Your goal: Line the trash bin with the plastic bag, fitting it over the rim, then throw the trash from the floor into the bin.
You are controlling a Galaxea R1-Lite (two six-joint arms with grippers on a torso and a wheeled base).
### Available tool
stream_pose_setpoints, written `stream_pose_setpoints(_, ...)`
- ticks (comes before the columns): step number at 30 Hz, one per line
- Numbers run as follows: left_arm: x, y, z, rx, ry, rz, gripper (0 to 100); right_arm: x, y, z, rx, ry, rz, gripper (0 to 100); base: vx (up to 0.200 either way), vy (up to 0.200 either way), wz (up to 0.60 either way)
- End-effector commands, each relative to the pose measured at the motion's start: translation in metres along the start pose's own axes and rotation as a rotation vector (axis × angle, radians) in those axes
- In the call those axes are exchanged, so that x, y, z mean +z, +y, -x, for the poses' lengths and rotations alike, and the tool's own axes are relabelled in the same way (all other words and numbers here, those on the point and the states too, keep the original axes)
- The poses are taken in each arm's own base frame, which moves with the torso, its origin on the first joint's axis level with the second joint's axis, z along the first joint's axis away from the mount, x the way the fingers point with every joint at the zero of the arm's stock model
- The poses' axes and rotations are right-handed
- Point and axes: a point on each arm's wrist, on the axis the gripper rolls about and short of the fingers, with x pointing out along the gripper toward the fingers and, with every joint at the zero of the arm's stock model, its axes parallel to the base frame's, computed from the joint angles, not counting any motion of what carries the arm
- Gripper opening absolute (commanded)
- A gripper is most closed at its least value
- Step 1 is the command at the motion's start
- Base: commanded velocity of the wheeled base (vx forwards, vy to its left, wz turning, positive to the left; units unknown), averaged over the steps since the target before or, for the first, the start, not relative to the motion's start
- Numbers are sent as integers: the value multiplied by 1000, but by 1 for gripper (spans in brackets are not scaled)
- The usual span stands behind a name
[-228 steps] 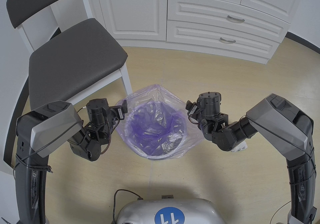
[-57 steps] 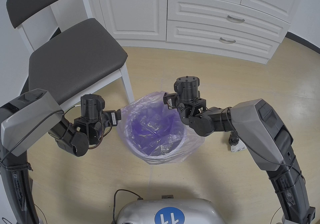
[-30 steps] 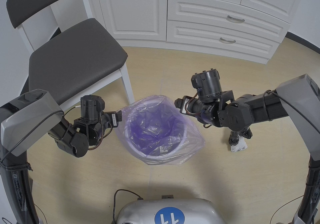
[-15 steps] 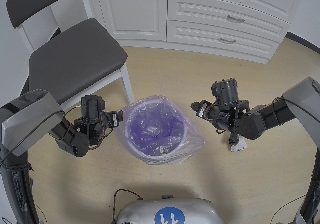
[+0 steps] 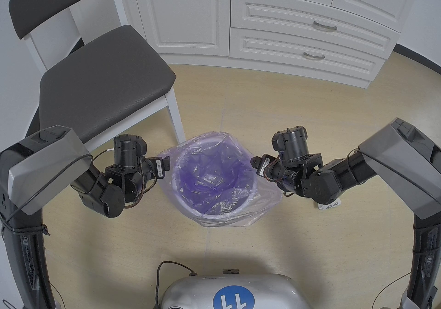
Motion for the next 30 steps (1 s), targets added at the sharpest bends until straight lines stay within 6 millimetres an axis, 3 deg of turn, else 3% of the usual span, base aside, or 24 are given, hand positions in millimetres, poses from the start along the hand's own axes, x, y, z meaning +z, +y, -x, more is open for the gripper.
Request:
stream_pose_setpoints(1, -3, 0, -2, 2, 7, -2, 100, -12, 5, 0, 8, 23, 19, 100, 0, 0, 0)
stream_pose_setpoints(7, -4, 1, -2, 4, 10, -3, 100, -18, 7, -8, 9, 28, 23, 100, 0, 0, 0)
stream_pose_setpoints(15, -4, 1, -2, 5, 11, -3, 100, -4, 0, -27, -12, -18, -11, 100, 0, 0, 0)
stream_pose_setpoints(30, -19, 5, -25, 32, 27, 5, 100, 10, -4, -36, -14, -61, -64, 100, 0, 0, 0)
